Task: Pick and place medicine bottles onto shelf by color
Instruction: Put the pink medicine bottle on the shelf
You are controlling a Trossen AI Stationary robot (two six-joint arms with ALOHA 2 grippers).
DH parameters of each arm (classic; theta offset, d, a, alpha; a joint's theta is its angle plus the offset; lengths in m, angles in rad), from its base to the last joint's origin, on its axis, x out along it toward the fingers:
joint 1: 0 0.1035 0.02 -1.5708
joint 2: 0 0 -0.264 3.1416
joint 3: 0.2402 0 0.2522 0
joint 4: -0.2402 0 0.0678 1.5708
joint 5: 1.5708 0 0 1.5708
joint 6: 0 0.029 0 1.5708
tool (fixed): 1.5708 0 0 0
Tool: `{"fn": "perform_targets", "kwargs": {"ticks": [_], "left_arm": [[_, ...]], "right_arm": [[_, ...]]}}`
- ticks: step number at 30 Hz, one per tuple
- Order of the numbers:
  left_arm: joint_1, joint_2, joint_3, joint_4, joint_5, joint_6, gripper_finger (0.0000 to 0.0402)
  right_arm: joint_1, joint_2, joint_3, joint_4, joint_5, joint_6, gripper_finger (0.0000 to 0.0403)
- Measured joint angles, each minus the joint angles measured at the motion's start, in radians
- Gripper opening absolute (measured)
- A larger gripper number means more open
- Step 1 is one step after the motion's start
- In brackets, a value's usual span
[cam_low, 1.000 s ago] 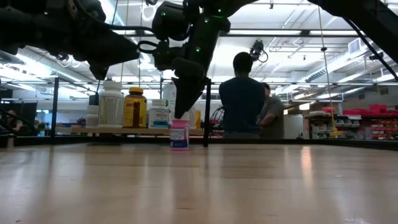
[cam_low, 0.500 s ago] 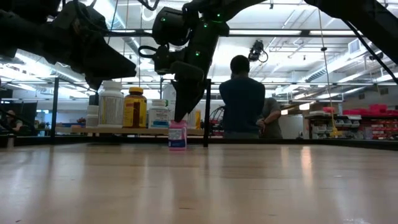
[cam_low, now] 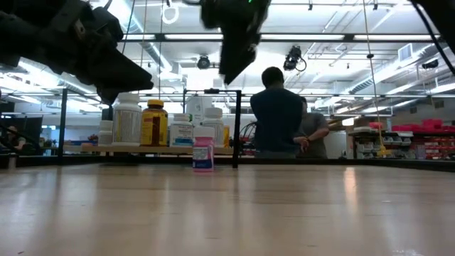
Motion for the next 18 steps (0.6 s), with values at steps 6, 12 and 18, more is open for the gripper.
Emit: {"fn": "perform_targets", "kwargs": {"ticks": [6,12,18], "left_arm": [[-0.001,0.0,0.0,0.0,0.031,-0.004,0.0108],[0.0,0.001,0.0,-0.014,0.031,0.005,0.0108],[0.0,0.002,0.0,-0.02,0.031,0.027,0.0108]], "right_arm": [[0.074,-0.067,0.001,-0.124,0.023,0.081,0.0282],[0.163,-0.068,-0.071,-0.087,0.035,0.052,0.028],[0.185,-0.097,-0.316,0.027,0.035,-0.027,0.028]]}}
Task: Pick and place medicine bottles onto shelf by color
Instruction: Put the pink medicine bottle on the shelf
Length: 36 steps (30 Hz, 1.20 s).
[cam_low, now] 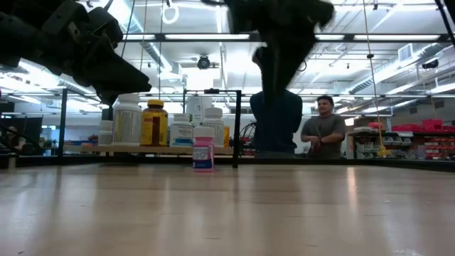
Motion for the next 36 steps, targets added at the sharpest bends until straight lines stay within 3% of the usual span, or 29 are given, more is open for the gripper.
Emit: {"fn": "perform_targets", "kwargs": {"ticks": [9,12,15,19,24,30,36], "left_arm": [[-0.022,0.001,0.0,-0.01,-0.038,0.021,0.0108],[0.004,0.001,0.001,0.047,-0.056,0.096,0.0108],[0.052,0.001,0.042,0.002,0.001,0.123,0.0108],[0.134,0.003,0.231,-0.351,0.09,0.12,0.0114],[0.209,0.083,0.563,-0.864,0.108,0.119,0.0154],[0.243,0.287,0.892,-1.094,0.141,0.199,0.0232],[0.282,0.541,1.14,-1.297,0.187,0.236,0.0296]], "right_arm": [[-0.075,-0.259,-0.471,0.398,0.0,-0.019,0.0278],[-0.101,-0.333,-0.566,0.493,0.003,0.001,0.0278],[-0.127,-0.384,-0.613,0.53,0.072,-0.001,0.0278],[-0.166,-0.421,-0.643,0.562,0.22,-0.03,0.0278],[-0.218,-0.444,-0.672,0.659,0.243,-0.088,0.0277],[-0.25,-0.473,-0.757,0.783,0.229,-0.177,0.0277],[-0.297,-0.523,-0.831,0.804,0.224,-0.222,0.0277]]}}
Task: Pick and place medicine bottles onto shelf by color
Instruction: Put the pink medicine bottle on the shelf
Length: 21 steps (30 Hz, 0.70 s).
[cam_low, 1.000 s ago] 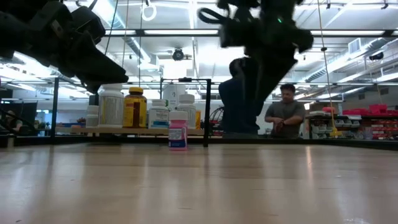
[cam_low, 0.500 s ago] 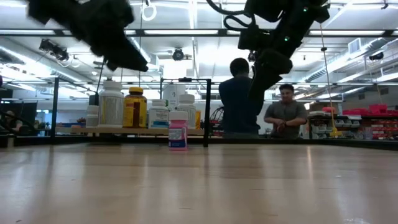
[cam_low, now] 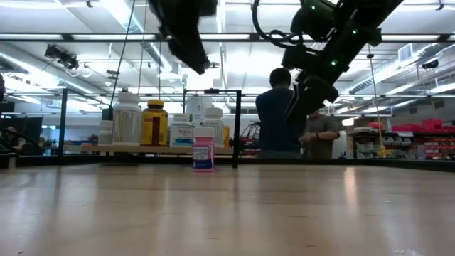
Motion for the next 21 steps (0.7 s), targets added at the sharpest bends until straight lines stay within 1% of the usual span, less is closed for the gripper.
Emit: {"fn": "perform_targets", "kwargs": {"ticks": [2,4,8,14,21], "left_arm": [[0.021,0.078,0.069,-0.088,0.025,0.001,0.0308],[0.038,0.148,0.124,-0.159,0.054,0.001,0.0318],[0.06,0.237,0.189,-0.185,0.079,0.004,0.0333],[0.085,0.305,0.209,-0.181,0.083,0.011,0.0353],[0.119,0.354,0.21,-0.196,0.129,-0.016,0.0366]], "right_arm": [[-0.02,-0.024,-0.011,0.002,-0.008,-0.011,0.0277],[-0.04,-0.052,-0.028,0.013,-0.039,-0.017,0.0277],[-0.071,-0.106,-0.065,0.032,-0.101,-0.021,0.0277],[-0.097,-0.165,-0.124,0.065,-0.127,-0.028,0.0277],[-0.131,-0.19,-0.162,0.105,-0.164,-0.04,0.0277]]}}
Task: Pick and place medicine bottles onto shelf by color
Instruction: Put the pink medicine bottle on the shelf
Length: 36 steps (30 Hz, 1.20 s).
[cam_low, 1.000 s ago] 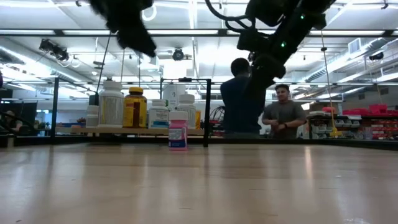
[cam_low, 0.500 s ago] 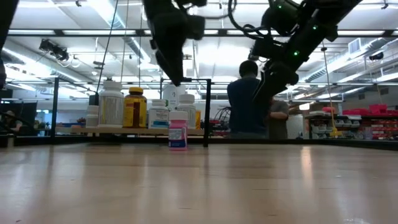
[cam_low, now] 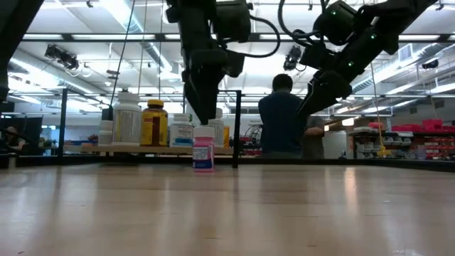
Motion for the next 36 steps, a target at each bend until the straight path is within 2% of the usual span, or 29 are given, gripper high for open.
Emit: {"fn": "perform_targets", "kwargs": {"ticks": [9,16,24,36], "left_arm": [[0.009,0.003,-0.007,0.003,-0.001,-0.001,0.0366],[0.009,0.003,-0.085,0.031,-0.002,-0.001,0.0366],[0.009,0.003,-0.097,0.137,-0.005,-0.001,0.0359],[0.009,0.006,-0.1,0.112,-0.011,-0.001,0.0355]], "right_arm": [[-0.023,0.006,-0.016,0.013,-0.018,0.002,0.0277],[-0.023,0.006,-0.016,0.015,-0.018,0.012,0.0277],[-0.023,0.006,-0.016,0.026,-0.018,0.019,0.0277],[-0.023,0.007,-0.016,0.025,-0.018,0.019,0.0277]]}}
